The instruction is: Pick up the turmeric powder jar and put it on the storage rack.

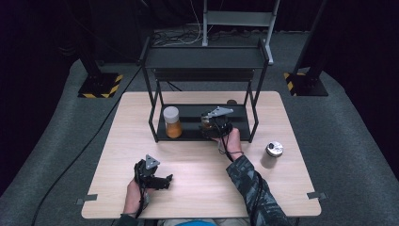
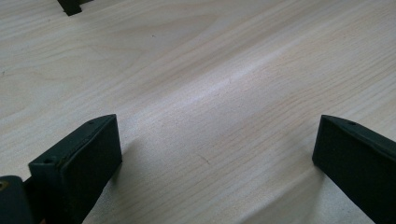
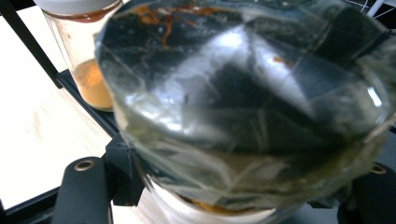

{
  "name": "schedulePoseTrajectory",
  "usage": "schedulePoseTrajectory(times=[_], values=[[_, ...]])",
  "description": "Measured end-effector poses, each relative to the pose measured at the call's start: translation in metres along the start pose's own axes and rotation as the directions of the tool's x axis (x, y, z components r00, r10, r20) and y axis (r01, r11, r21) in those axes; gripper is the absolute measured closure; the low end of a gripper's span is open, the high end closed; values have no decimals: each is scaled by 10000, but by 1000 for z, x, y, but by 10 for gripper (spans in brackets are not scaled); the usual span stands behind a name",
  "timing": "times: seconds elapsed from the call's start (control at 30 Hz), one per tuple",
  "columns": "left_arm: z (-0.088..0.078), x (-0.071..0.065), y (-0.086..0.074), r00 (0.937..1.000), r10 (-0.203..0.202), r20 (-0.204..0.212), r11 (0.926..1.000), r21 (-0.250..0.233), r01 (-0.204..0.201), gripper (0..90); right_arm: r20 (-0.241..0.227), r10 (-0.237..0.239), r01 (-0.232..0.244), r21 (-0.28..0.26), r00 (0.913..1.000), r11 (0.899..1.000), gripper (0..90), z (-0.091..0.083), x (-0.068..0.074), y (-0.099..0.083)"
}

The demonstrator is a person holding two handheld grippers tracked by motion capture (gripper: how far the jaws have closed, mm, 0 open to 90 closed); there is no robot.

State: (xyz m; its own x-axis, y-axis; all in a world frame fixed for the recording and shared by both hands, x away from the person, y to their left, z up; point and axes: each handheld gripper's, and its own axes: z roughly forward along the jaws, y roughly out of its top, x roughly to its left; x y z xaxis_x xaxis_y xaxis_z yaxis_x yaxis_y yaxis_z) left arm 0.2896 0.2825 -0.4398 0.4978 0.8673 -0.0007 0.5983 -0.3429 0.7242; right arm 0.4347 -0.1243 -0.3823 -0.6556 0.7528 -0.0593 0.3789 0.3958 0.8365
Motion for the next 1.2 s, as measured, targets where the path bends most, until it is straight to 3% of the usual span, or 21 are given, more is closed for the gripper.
schedulePoseTrajectory(times=[0.7, 1.2], values=[[0, 0, 0, 10000, 8, 11, 10000, -3, -8, 7, -100, -96, 94, -170, 9999, 9998, 307, 7, 3, 7], [0, -1, 0, 10000, 34, -9, 10000, -8, -34, 8, -129, 81, -83, -163, 9999, 9998, 307, 16, 1, 11]])
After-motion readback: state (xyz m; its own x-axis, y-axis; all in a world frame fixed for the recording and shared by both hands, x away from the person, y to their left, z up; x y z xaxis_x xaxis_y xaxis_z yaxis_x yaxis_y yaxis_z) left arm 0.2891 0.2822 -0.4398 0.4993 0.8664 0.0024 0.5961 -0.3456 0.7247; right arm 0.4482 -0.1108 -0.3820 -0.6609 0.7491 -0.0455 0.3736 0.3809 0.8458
